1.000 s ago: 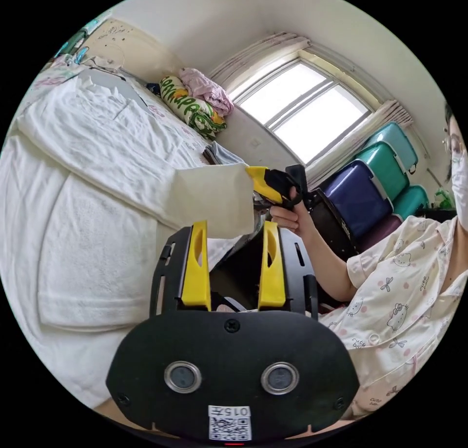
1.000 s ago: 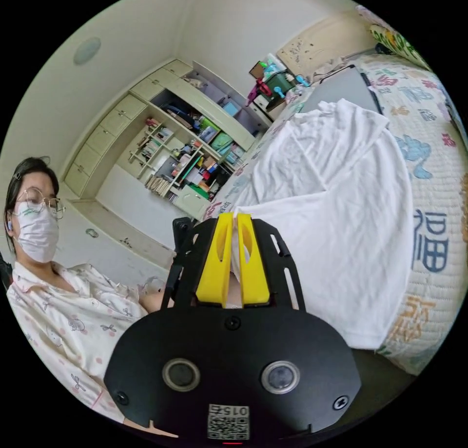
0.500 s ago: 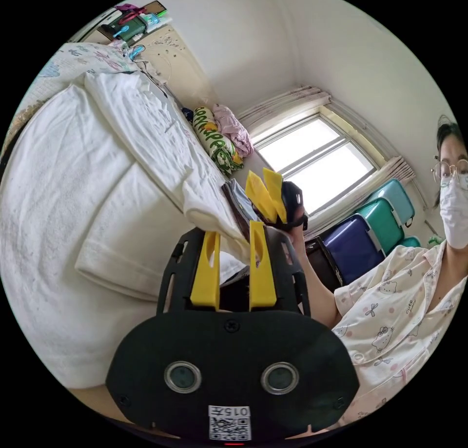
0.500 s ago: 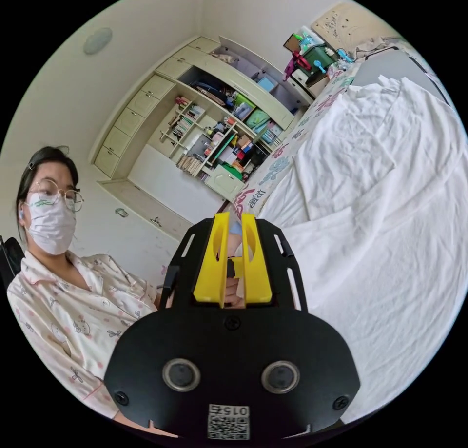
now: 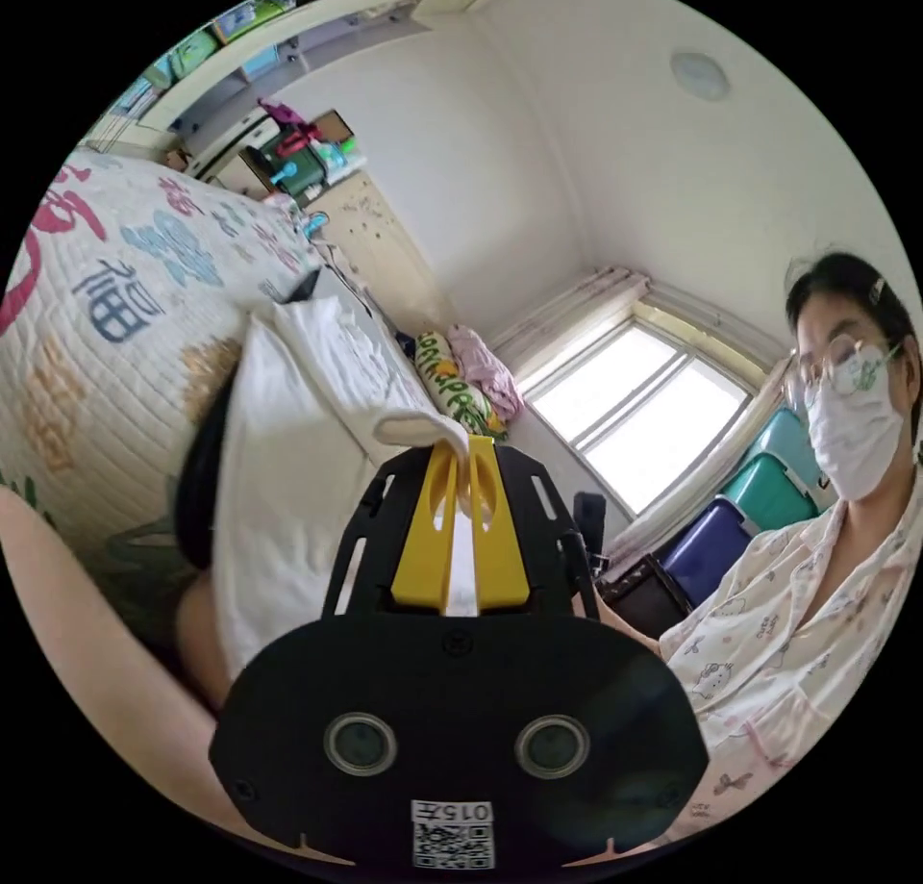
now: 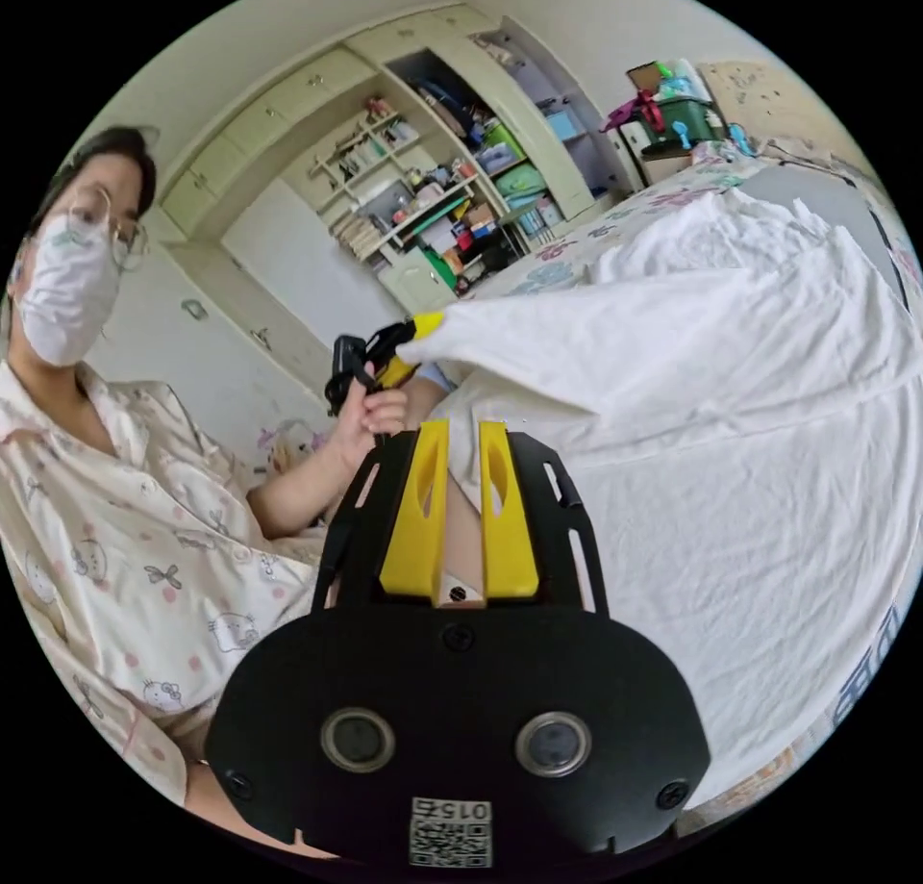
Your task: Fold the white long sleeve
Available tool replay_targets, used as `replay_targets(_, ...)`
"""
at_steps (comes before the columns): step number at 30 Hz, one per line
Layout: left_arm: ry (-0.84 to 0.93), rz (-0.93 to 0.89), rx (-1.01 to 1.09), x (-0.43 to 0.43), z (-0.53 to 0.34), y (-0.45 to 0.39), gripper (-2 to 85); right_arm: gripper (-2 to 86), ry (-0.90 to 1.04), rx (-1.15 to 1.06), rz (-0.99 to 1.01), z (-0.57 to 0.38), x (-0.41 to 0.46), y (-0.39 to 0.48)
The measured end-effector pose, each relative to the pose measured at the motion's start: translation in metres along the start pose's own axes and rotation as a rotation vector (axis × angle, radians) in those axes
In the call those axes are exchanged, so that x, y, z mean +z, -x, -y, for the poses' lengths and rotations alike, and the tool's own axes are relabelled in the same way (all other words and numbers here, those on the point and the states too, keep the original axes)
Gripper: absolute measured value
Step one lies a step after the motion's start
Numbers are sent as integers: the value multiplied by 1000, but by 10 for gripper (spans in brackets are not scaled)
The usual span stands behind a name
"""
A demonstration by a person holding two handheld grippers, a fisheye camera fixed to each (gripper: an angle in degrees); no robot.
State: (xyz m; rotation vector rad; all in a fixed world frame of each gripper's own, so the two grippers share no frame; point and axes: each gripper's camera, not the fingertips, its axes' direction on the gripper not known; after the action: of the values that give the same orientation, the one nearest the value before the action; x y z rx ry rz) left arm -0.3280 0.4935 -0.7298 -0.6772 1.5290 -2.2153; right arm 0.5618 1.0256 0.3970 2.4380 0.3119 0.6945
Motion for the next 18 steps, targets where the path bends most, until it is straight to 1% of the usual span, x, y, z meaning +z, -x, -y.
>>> replay_targets(2,55,1,-40,-15,14,10,-6,72,104,-71,-68,6,33,5)
replay_targets(4,147,21,-39,-24,20,14,-6,86,272,-209,-159,12,84,16)
replay_targets(5,168,33,-37,-24,19,13,-6,89,310,-242,-194,13,96,19)
replay_targets(7,200,13,-18,-18,14,7,-6,95,419,-330,-349,11,143,23)
replay_targets(10,210,104,101,-4,16,-17,-5,76,438,-382,-456,6,176,19)
replay_targets(13,239,88,73,7,26,-20,-4,69,440,-408,-509,-3,197,7)
replay_targets(15,232,88,93,7,31,-29,-4,74,455,-433,-520,-8,210,1)
replay_targets(18,237,79,109,5,39,-43,-4,78,509,-575,-602,-22,243,-2)
